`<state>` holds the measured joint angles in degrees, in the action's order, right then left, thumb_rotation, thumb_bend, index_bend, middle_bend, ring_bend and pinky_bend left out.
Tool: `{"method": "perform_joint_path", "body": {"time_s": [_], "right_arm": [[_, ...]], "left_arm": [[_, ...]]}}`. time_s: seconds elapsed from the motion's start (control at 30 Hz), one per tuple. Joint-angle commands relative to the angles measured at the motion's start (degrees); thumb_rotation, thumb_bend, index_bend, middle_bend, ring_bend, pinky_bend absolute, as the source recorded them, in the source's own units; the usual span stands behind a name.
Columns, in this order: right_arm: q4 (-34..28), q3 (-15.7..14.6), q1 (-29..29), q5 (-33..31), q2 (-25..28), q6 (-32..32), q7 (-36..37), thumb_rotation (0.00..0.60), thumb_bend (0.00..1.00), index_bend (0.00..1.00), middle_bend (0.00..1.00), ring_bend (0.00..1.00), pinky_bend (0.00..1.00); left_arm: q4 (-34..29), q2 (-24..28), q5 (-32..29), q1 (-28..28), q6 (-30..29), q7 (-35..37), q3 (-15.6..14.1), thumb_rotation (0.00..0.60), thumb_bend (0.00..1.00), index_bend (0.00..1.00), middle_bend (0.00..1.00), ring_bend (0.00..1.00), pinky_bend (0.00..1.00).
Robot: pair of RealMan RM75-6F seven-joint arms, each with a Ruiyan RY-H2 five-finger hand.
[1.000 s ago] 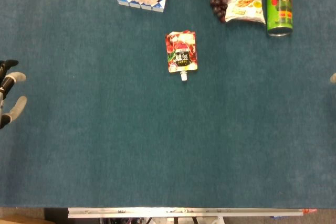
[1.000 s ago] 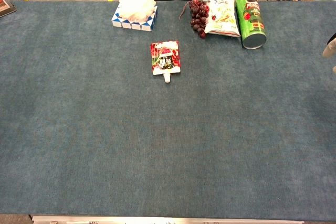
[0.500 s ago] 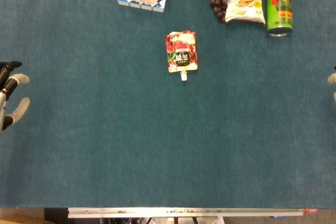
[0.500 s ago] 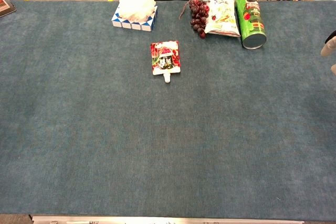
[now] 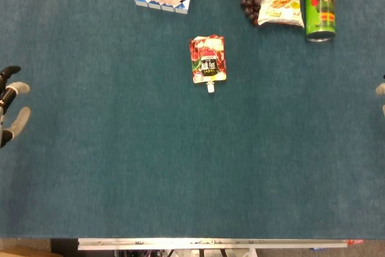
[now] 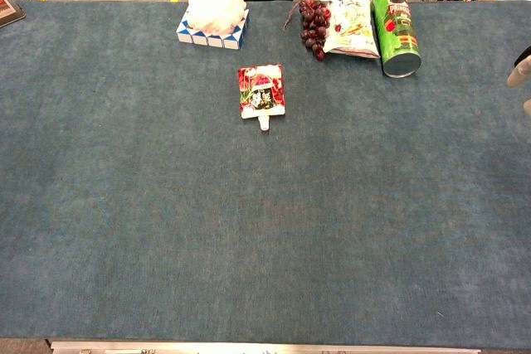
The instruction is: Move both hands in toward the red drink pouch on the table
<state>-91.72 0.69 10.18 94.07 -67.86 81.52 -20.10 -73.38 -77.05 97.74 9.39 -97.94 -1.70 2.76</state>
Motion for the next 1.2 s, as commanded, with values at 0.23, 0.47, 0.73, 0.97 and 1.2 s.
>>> {"method": "perform_joint_path", "body": {"time_s": [0.23,0.47,0.73,0.97,1.2], "right_arm": [[1.8,0.5,-0.4,1.6,-1.3,2.4,-2.3,0.6,0.81,0.33,0.28,0.93,0.99],[2.5,0.6,-0.6,1.9,-1.9,3.1,-3.2,0.6,1.0,0.21,0.14,0.96,1.0],[2.2,0.5,-0.5,1.8,-1.5,2.5,-3.2,0.6,1.0,0.16,0.1,0.96,1.0],[2.1,0.4,-0.3,1.6,-1.4,2.0,-2.8,0.6,1.0,0.13,0.08,0.96,1.0],[0.9,-1.1,1.0,3.5,0.0,0.1,5.5,0.6,1.0,0.12,0.08,0.96,1.0]], "left_arm": [[0.2,-0.2,-0.1,0.0,0.6,-1.0,-0.1,0.6,0.63,0.24,0.13,0.82,0.93],[-1.4,0.9,-0.5,0.1,2.7,-2.1,-1.0,0.6,0.78,0.09,0.0,0.86,0.96],[-3.3,2.1,-0.7,0.1,4.1,-1.8,-1.7,0.6,0.86,0.07,0.0,0.89,0.98],[-5.3,3.2,-1.6,0.2,6.1,-1.5,-2.1,0.6,0.89,0.06,0.0,0.89,0.98],[-9.8,5.7,-0.5,0.9,7.8,6.3,-3.6,0.6,0.91,0.04,0.0,0.9,0.98]]}}
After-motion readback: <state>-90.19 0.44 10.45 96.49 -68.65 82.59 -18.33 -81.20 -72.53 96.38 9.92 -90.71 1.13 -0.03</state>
